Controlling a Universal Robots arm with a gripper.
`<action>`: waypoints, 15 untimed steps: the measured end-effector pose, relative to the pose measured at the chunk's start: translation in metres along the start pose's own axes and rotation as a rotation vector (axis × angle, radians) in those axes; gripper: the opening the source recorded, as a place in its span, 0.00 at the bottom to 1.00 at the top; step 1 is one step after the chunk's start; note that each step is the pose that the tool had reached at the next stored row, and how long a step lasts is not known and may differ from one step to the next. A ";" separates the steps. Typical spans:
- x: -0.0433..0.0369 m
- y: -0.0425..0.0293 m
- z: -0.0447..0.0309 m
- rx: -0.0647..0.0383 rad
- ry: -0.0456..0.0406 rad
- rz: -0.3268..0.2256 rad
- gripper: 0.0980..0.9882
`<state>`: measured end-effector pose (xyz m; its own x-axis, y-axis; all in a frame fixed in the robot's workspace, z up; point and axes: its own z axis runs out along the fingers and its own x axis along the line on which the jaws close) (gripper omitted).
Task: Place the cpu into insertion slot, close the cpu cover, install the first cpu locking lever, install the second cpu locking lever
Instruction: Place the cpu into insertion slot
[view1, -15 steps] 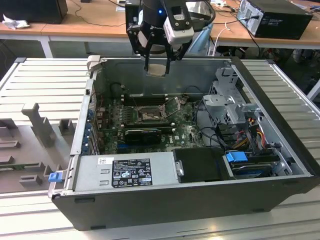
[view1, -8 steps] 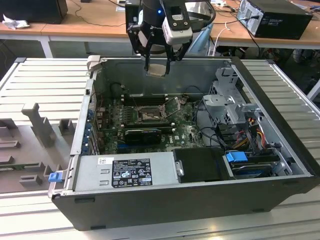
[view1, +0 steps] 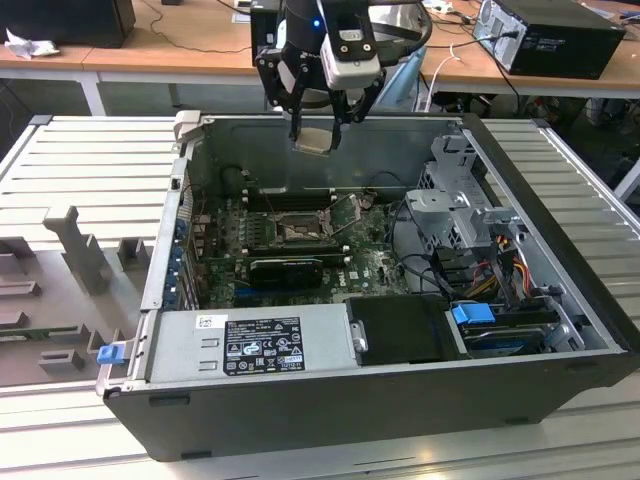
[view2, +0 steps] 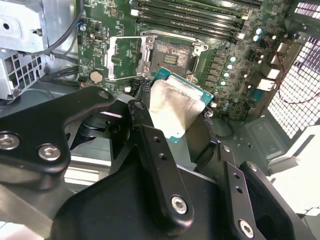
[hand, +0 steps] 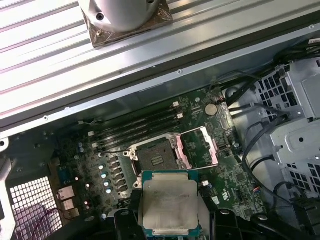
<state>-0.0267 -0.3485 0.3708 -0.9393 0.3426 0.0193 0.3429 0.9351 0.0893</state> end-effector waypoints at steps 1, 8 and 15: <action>0.0000 0.0000 0.0000 0.000 -0.0008 0.009 0.48; 0.0000 0.0000 0.0001 -0.001 -0.0045 0.050 0.48; 0.0000 0.0000 0.0003 -0.002 -0.0084 0.093 0.48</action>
<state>-0.0267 -0.3485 0.3705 -0.9034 0.4284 0.0193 0.4283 0.8992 0.0892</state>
